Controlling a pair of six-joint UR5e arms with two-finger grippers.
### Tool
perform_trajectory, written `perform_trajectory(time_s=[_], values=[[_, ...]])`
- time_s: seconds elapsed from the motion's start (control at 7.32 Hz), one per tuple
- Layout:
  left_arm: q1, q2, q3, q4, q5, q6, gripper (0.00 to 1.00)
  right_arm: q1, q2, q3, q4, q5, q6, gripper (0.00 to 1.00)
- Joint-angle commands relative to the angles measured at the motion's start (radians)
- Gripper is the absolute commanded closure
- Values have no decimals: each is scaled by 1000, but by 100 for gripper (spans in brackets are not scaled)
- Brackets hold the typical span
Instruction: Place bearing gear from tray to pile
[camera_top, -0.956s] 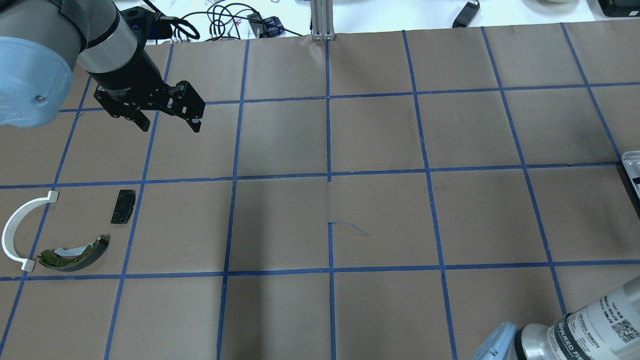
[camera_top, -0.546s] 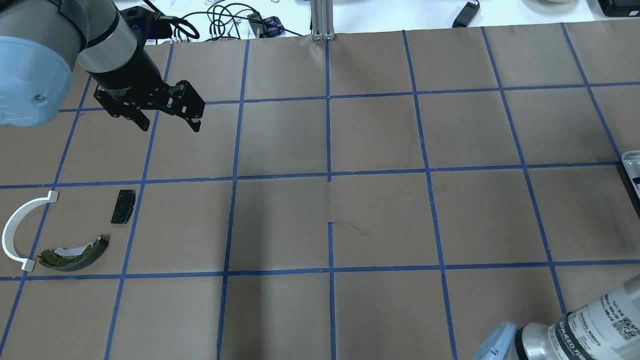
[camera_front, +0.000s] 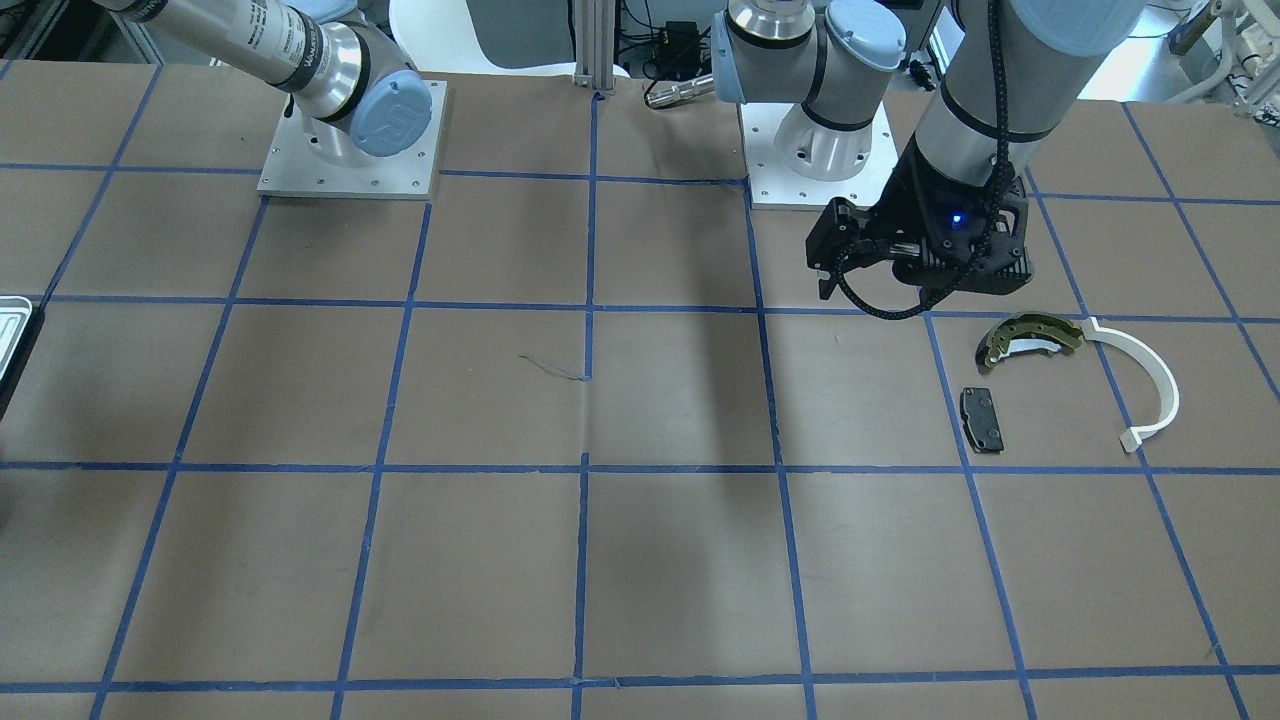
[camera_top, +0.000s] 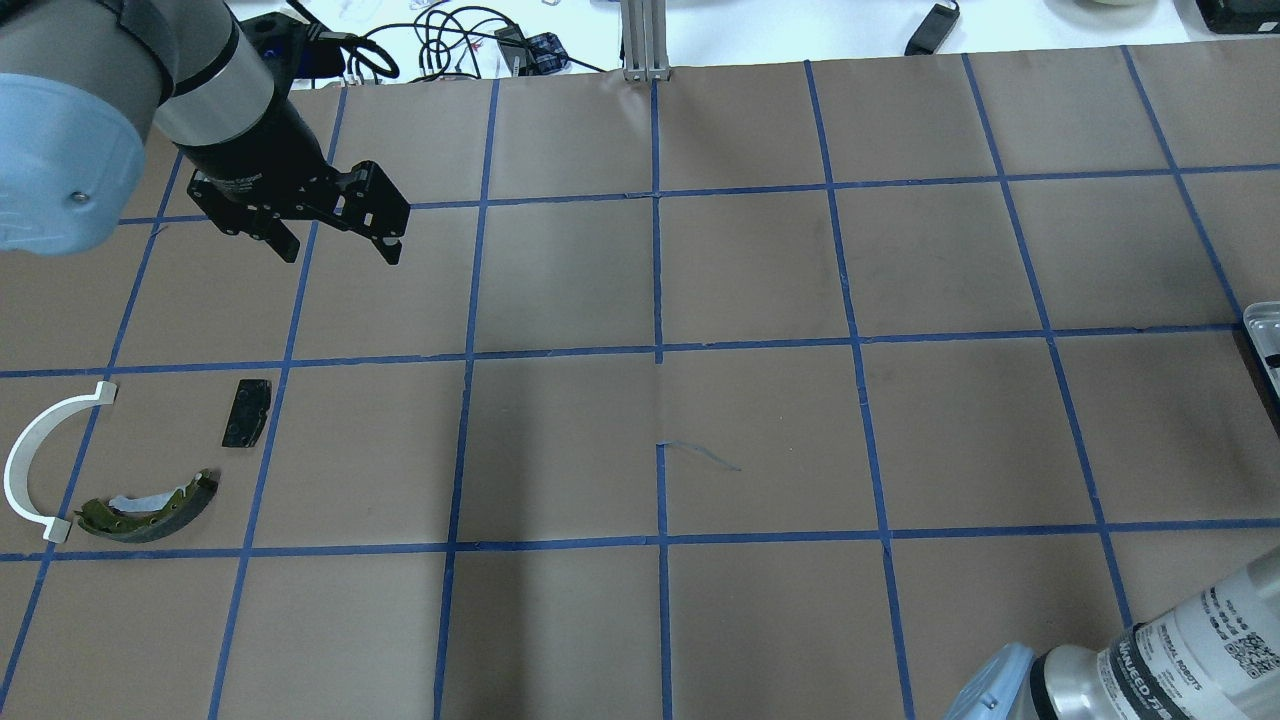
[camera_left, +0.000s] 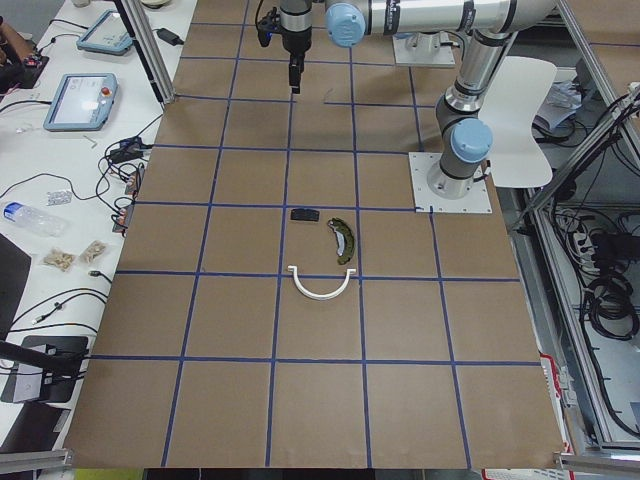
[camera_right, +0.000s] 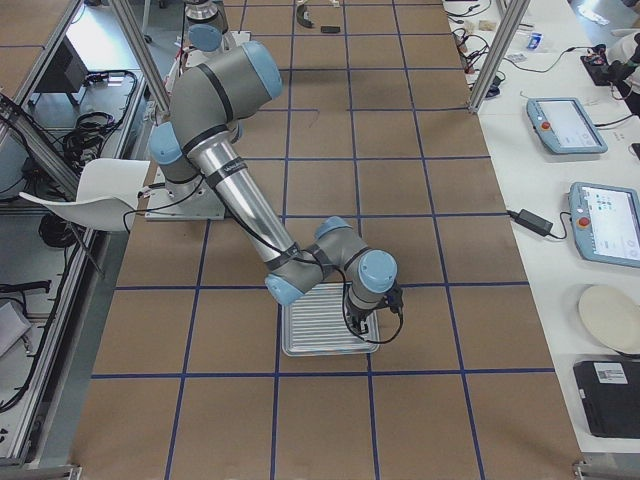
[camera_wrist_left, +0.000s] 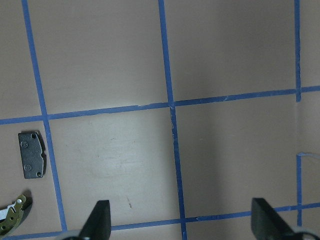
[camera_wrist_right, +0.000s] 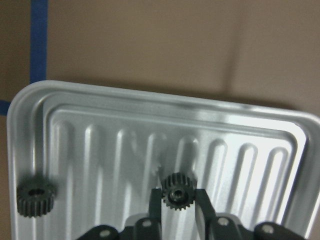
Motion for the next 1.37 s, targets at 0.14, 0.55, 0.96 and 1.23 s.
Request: perform_trajectory(time_s=[0.14, 0.55, 0.96, 1.23], values=[[0, -2, -1, 1, -1, -2, 0, 0, 2, -3, -13, 3, 1, 68], [0, -3, -1, 5, -6, -2, 0, 6, -68, 3, 9, -23, 17, 93], [-2, -2, 1, 8, -9, -4, 0, 174, -193, 18, 77, -17, 68, 98], [0, -2, 1, 10, -7, -2, 0, 373, -225, 32, 197, 36, 367, 100]])
